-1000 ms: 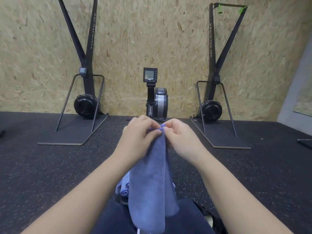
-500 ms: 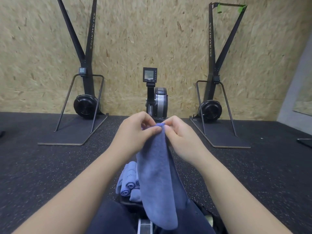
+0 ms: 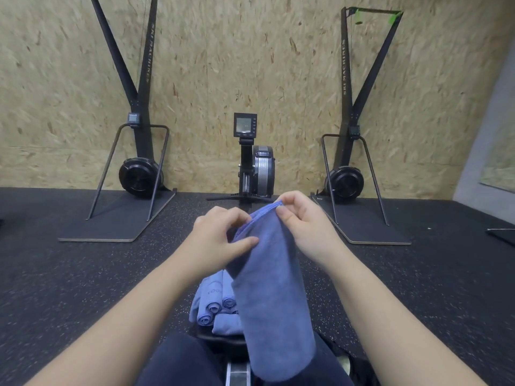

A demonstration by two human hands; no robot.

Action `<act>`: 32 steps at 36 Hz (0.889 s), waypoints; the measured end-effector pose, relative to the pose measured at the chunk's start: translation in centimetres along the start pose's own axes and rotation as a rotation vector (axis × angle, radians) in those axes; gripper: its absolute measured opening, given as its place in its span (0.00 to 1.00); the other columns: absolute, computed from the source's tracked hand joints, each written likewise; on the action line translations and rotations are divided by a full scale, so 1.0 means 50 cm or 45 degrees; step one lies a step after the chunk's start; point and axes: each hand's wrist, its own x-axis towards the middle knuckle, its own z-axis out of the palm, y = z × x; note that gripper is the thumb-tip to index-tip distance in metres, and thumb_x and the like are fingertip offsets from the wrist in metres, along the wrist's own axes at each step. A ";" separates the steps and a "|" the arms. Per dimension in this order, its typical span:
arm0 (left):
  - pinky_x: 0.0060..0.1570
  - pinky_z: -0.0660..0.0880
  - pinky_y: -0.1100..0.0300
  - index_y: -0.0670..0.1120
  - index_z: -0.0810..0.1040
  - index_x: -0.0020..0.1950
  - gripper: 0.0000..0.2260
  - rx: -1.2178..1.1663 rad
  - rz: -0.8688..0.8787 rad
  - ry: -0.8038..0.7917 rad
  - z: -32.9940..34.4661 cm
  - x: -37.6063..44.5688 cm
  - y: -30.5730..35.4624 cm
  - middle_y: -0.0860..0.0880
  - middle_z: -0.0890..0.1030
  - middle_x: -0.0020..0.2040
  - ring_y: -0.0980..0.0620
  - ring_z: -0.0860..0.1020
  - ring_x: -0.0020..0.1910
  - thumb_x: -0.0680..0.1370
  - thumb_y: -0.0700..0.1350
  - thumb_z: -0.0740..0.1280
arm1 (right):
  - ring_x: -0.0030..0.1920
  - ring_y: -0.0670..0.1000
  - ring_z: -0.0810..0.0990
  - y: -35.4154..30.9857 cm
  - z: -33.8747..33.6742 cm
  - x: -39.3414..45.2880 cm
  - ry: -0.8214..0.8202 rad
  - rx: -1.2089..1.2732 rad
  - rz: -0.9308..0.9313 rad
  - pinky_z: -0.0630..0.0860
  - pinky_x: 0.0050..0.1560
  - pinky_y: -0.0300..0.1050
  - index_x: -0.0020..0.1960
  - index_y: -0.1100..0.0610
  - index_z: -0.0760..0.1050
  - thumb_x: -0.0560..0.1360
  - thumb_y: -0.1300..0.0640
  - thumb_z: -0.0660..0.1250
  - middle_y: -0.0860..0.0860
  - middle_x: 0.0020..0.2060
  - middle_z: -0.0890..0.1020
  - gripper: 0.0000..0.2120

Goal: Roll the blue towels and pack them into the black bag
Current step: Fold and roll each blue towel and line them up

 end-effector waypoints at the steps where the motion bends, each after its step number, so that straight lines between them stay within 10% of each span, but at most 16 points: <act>1: 0.52 0.61 0.56 0.60 0.72 0.42 0.14 0.090 0.024 -0.024 0.000 -0.002 -0.007 0.62 0.75 0.45 0.58 0.67 0.52 0.65 0.68 0.61 | 0.41 0.39 0.78 -0.001 -0.003 0.000 -0.001 0.002 -0.012 0.73 0.47 0.35 0.48 0.52 0.73 0.80 0.60 0.61 0.41 0.38 0.82 0.05; 12: 0.63 0.58 0.48 0.58 0.77 0.53 0.31 0.527 0.065 -0.205 -0.021 -0.007 -0.085 0.54 0.65 0.64 0.54 0.56 0.66 0.64 0.73 0.49 | 0.41 0.39 0.78 0.015 -0.055 0.010 0.029 -0.068 0.003 0.72 0.44 0.33 0.48 0.53 0.73 0.81 0.59 0.60 0.42 0.39 0.81 0.05; 20: 0.56 0.64 0.48 0.58 0.68 0.50 0.14 0.322 0.138 0.009 -0.025 0.002 -0.087 0.57 0.65 0.55 0.50 0.65 0.58 0.73 0.64 0.53 | 0.53 0.45 0.77 0.066 -0.060 0.012 -0.073 -0.583 0.171 0.71 0.52 0.39 0.58 0.51 0.73 0.80 0.60 0.61 0.42 0.50 0.78 0.08; 24: 0.56 0.68 0.53 0.57 0.68 0.46 0.08 0.184 0.088 0.014 -0.014 0.001 -0.092 0.58 0.69 0.51 0.52 0.70 0.53 0.75 0.61 0.59 | 0.46 0.46 0.74 0.082 -0.036 0.011 -0.031 -0.737 0.165 0.66 0.38 0.32 0.56 0.52 0.74 0.81 0.59 0.58 0.44 0.47 0.77 0.08; 32: 0.34 0.67 0.59 0.55 0.66 0.43 0.11 -0.057 -0.173 -0.007 0.027 -0.015 -0.102 0.54 0.71 0.31 0.56 0.67 0.29 0.76 0.49 0.69 | 0.37 0.55 0.78 0.112 0.028 0.006 0.043 -0.311 0.443 0.80 0.35 0.53 0.54 0.52 0.64 0.82 0.53 0.49 0.52 0.43 0.74 0.07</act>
